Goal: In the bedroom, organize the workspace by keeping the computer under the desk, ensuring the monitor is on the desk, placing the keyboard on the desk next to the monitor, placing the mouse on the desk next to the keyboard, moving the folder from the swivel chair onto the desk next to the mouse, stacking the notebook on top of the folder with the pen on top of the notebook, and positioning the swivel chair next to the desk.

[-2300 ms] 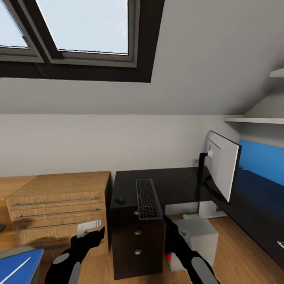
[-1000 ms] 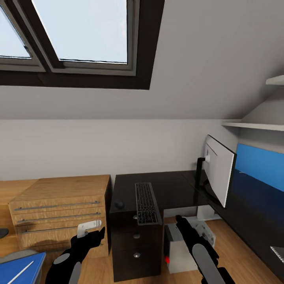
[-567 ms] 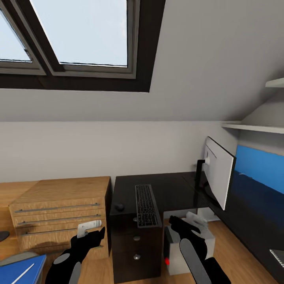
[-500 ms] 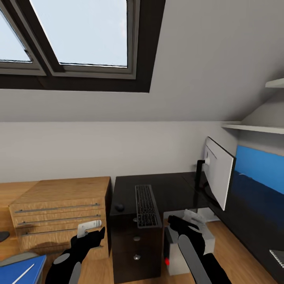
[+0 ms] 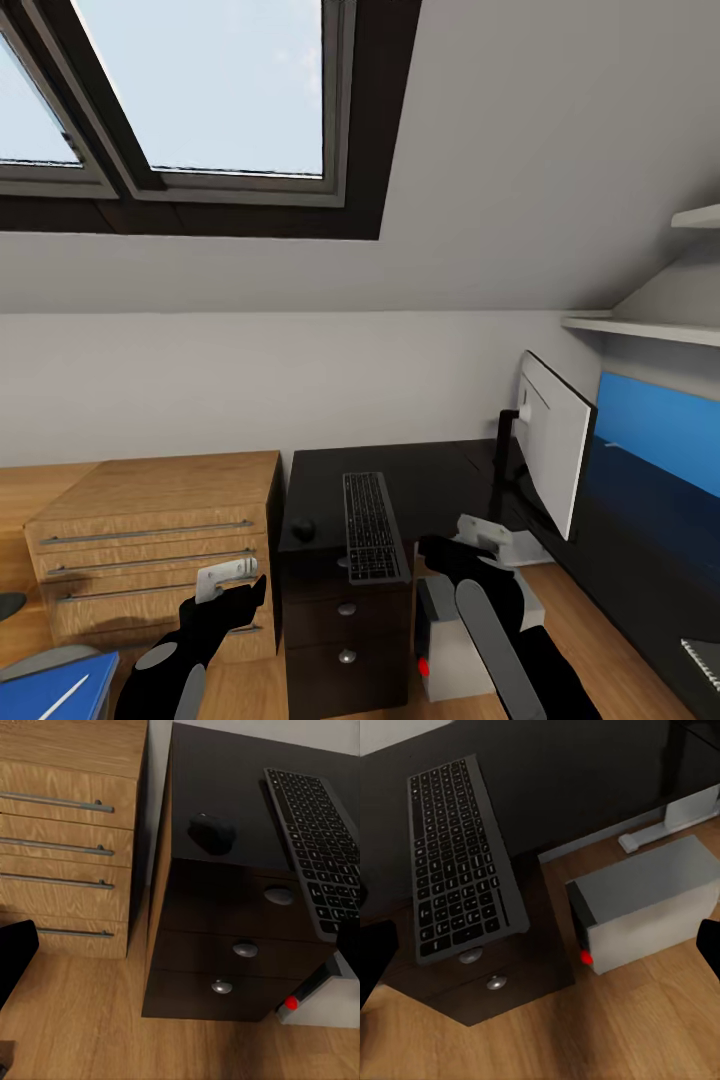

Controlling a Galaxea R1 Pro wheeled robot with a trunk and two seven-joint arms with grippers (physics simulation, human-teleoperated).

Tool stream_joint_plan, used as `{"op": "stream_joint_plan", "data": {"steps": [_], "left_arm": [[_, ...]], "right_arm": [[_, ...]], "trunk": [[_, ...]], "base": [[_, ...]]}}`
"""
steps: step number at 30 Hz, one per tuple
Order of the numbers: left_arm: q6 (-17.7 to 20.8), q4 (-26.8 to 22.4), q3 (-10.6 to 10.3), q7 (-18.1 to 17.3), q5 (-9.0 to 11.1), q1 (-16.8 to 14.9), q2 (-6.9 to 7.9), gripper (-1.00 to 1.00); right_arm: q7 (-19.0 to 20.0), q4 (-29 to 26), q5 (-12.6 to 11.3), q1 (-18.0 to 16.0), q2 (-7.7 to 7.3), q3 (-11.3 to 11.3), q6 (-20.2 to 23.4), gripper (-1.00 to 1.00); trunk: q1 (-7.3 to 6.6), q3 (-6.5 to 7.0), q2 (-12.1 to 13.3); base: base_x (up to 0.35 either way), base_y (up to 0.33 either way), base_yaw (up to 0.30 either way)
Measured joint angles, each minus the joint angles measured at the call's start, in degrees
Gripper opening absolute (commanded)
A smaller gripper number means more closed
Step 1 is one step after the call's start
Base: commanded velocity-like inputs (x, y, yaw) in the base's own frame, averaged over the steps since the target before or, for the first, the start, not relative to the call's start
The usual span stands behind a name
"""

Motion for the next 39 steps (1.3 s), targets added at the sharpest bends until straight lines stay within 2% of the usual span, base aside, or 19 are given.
{"op": "stream_joint_plan", "data": {"steps": [8,24,31,34,36,39], "left_arm": [[0.0,0.1,0.0,0.0,0.0,0.0,-0.01,1.00],[0.0,0.5,-0.4,0.0,-0.1,0.0,-0.01,1.00],[0.0,0.7,-1.0,0.0,-0.1,0.0,-0.01,1.00],[0.0,0.7,-1.0,0.0,-0.1,0.0,0.04,1.00],[0.0,0.7,-1.0,0.0,-0.1,0.0,0.06,1.00],[0.0,0.7,-1.0,0.0,-0.1,0.0,0.07,1.00]], "right_arm": [[0.9,0.0,0.1,0.0,0.00,0.4,-0.2,1.00],[1.1,0.3,0.6,0.0,-0.15,1.1,-0.1,1.00],[1.3,2.5,3.9,0.0,-0.09,1.8,-0.1,1.00],[1.3,2.7,4.6,0.0,-0.10,3.4,-0.1,1.00],[1.3,2.8,6.1,0.0,-0.09,5.2,-0.4,1.00],[1.3,2.9,7.2,0.0,-0.08,5.9,-1.1,1.00]], "trunk": [[0.00,0.00,0.0],[0.00,0.00,0.0],[0.00,-0.04,0.0],[0.00,-0.08,0.0],[0.00,-0.09,0.0],[0.00,-0.10,0.0]], "base": [[0.000,0.000,-0.071],[0.000,-0.009,-0.260],[0.000,-0.067,-0.262],[0.000,-0.070,-0.136],[0.000,-0.070,-0.052],[0.000,-0.070,-0.030]]}}
